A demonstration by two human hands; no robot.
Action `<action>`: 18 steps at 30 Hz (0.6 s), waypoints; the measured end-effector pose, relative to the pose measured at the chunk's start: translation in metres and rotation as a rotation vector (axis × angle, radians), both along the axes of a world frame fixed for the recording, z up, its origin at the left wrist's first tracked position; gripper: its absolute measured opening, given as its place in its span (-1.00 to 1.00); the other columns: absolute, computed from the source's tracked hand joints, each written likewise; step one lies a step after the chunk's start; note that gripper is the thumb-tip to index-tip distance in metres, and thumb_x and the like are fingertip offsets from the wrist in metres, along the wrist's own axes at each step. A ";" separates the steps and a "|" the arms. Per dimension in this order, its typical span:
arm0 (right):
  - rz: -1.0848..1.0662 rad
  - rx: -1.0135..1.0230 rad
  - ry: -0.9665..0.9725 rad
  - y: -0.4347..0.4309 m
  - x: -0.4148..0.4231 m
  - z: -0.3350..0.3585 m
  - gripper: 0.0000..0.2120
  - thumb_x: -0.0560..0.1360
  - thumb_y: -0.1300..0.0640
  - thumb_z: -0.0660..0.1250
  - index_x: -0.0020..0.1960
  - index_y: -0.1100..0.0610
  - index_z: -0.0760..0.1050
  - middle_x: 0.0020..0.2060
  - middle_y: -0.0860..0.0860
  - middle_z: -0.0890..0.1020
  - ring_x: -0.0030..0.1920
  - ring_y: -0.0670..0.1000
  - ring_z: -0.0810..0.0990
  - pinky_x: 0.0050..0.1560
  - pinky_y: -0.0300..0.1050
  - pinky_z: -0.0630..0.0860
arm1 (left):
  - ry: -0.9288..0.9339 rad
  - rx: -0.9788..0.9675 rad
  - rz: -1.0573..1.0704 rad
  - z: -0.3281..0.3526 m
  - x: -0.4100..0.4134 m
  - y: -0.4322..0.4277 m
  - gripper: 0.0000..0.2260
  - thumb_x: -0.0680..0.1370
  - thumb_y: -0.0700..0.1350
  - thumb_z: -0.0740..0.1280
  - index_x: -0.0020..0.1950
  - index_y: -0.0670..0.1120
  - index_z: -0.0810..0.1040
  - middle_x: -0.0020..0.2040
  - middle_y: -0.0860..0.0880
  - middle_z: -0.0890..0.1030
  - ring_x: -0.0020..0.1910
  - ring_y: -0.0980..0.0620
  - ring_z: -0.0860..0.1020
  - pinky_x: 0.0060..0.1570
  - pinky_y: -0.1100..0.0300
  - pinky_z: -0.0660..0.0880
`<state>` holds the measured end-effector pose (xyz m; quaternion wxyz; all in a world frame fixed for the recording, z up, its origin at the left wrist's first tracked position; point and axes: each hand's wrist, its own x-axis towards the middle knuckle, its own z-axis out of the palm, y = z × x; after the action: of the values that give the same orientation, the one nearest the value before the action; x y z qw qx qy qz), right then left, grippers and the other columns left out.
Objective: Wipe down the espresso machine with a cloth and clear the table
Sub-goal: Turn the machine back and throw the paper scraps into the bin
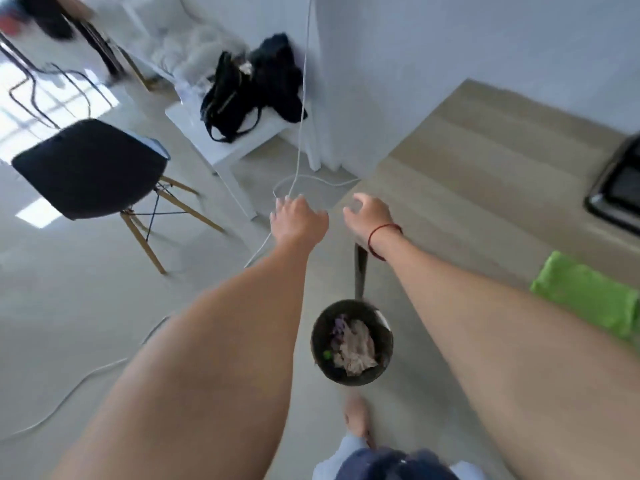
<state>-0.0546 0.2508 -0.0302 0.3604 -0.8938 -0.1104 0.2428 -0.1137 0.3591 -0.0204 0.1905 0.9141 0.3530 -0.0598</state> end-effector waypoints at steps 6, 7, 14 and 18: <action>-0.208 -0.017 -0.177 -0.104 0.041 0.087 -0.50 0.58 0.06 0.18 0.48 0.19 0.26 0.42 0.17 0.38 0.39 0.16 0.40 0.38 -0.02 0.35 | -0.126 -0.002 -0.238 0.092 0.060 -0.086 -0.54 0.56 0.06 0.21 0.40 -0.15 0.39 0.35 -0.14 0.44 0.37 -0.14 0.37 0.33 -0.04 0.35; -0.251 -0.033 -0.196 -0.130 0.045 0.094 -0.50 0.58 0.05 0.17 0.49 0.18 0.25 0.43 0.17 0.37 0.40 0.15 0.38 0.38 -0.01 0.34 | -0.131 -0.009 -0.295 0.100 0.069 -0.109 -0.53 0.56 0.05 0.21 0.41 -0.15 0.38 0.36 -0.15 0.44 0.37 -0.14 0.37 0.33 -0.03 0.35; -0.644 -0.050 -0.213 -0.328 0.038 0.090 -0.58 0.54 0.14 0.21 0.38 0.24 0.40 0.33 0.18 0.48 0.34 0.17 0.44 0.31 -0.02 0.39 | -0.151 -0.076 -0.638 0.107 0.099 -0.298 -0.54 0.58 0.04 0.20 0.42 -0.16 0.37 0.37 -0.15 0.43 0.40 -0.12 0.35 0.32 0.00 0.32; -0.759 -0.105 -0.151 -0.429 0.007 0.061 -0.69 0.53 0.15 0.23 0.22 0.23 0.50 0.16 0.24 0.55 0.21 0.19 0.52 0.19 -0.02 0.44 | -0.069 -0.127 -0.778 0.076 0.083 -0.405 -0.60 0.56 0.01 0.22 0.34 -0.13 0.41 0.30 -0.14 0.48 0.34 -0.14 0.41 0.28 -0.02 0.39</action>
<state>-0.0480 -0.1779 0.0306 0.3690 -0.9038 0.2144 0.0314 -0.0308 -0.0462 0.0552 0.2214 0.9674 -0.0309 -0.1186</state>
